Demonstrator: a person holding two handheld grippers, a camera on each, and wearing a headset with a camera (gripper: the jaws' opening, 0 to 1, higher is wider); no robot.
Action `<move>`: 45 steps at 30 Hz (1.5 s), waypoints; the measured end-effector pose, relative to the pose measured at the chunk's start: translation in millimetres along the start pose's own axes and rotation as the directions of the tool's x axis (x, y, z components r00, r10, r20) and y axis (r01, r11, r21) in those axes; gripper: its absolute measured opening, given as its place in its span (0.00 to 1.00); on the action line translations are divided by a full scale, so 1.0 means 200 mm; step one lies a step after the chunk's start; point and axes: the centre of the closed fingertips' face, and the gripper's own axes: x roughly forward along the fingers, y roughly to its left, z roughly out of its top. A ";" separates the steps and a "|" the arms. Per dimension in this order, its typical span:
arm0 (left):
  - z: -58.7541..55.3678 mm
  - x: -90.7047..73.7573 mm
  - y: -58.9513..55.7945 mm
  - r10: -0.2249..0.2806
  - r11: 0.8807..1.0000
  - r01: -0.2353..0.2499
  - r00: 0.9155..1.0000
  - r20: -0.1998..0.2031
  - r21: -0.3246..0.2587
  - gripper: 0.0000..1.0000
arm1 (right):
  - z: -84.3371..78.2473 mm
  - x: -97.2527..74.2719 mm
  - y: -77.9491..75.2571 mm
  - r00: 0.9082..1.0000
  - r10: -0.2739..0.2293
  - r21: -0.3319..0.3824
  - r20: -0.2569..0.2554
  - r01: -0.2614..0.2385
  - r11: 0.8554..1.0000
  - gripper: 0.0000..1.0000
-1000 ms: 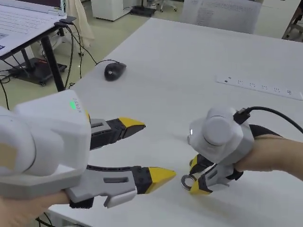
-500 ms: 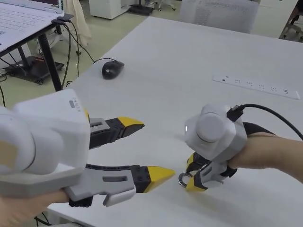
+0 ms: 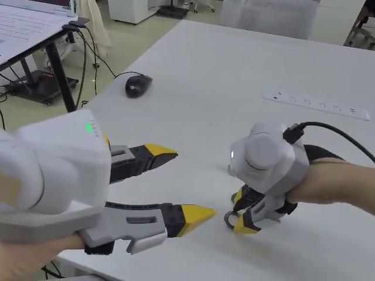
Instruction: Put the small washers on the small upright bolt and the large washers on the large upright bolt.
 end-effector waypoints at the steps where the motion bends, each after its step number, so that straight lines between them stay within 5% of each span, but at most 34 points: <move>1: 0.00 0.00 0.00 -0.002 1.000 0.002 1.000 0.000 0.002 0.54 | 0.00 -0.02 0.00 1.000 -0.004 -0.001 0.000 0.004 1.000 0.22; 12: 0.01 0.04 -0.02 -0.034 0.999 0.034 0.999 0.002 0.010 0.54 | 0.00 -0.30 -0.21 0.993 -0.115 0.001 0.010 0.115 0.993 0.22; 18: 0.02 0.04 -0.02 -0.037 0.999 0.037 0.999 0.007 0.011 0.54 | 0.03 -0.38 -0.32 0.988 -0.154 -0.014 0.003 0.154 0.988 0.22; 30: 0.01 0.07 0.00 -0.035 0.999 0.035 0.999 0.002 0.002 0.54 | 0.06 -0.35 -0.54 0.982 -0.188 -0.021 -0.008 0.188 0.982 0.22; 45: -0.01 0.09 0.04 -0.027 0.999 0.027 1.000 0.002 -0.019 0.54 | 0.04 -0.25 -0.57 0.988 -0.154 -0.017 -0.034 0.153 0.988 0.22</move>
